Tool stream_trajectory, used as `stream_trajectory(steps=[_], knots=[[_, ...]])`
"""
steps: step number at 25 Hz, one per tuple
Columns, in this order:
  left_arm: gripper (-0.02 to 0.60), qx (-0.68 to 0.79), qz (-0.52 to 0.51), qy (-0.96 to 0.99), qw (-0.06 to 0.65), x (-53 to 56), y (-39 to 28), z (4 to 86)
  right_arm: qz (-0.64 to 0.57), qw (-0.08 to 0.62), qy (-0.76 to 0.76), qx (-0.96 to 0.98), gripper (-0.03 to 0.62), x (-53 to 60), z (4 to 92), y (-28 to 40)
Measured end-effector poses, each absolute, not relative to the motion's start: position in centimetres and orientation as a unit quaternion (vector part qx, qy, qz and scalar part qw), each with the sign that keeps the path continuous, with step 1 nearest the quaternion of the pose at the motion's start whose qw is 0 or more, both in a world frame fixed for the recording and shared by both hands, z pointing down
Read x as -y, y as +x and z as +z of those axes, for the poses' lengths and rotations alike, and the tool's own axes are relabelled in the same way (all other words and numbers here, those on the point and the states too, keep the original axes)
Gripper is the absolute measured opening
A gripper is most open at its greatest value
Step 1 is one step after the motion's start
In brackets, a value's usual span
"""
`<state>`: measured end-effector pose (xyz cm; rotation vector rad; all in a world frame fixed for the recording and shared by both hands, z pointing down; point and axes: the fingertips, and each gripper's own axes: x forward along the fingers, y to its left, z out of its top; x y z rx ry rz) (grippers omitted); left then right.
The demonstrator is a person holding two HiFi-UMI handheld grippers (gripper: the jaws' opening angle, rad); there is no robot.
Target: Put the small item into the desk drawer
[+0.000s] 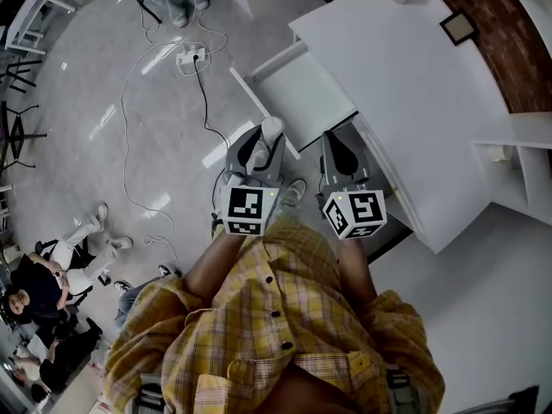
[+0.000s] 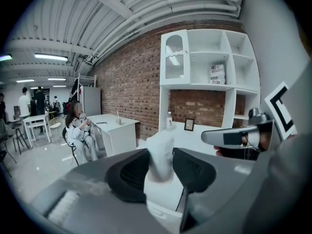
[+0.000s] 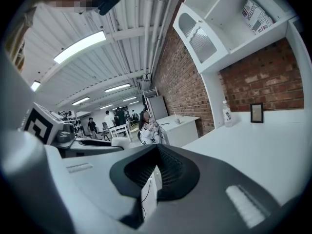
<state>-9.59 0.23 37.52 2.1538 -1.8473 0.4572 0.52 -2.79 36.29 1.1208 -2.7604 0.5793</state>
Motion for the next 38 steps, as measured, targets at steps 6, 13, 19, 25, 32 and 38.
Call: stream_trajectory(steps=[6,13,19,25,32,38], knots=[[0.164,0.619,0.166,0.752,0.154,1.7,-9.6,39.2,0.193,0.07,0.38,0.902,-0.005,4.0,37.3,0.1],[0.164,0.59,0.203,0.762,0.172,4.4,-9.7,42.0,0.195,0.096,0.393,0.894,-0.005,5.6,39.0,-0.7],[0.164,0.568,0.223,0.769,0.192,7.2,-9.7,44.5,0.219,0.109,0.416,0.876,-0.003,7.2,41.6,-0.3],[0.164,0.542,0.25,0.774,0.214,9.9,-9.6,47.6,0.243,0.119,0.429,0.862,-0.005,8.5,44.2,-0.3],[0.166,0.518,0.287,0.77,0.237,11.5,-9.2,52.5,0.266,0.132,0.445,0.845,-0.004,9.0,47.4,0.2],[0.166,0.497,0.311,0.763,0.273,12.2,-9.2,56.5,0.283,0.144,0.456,0.832,-0.004,9.6,49.4,0.0]])
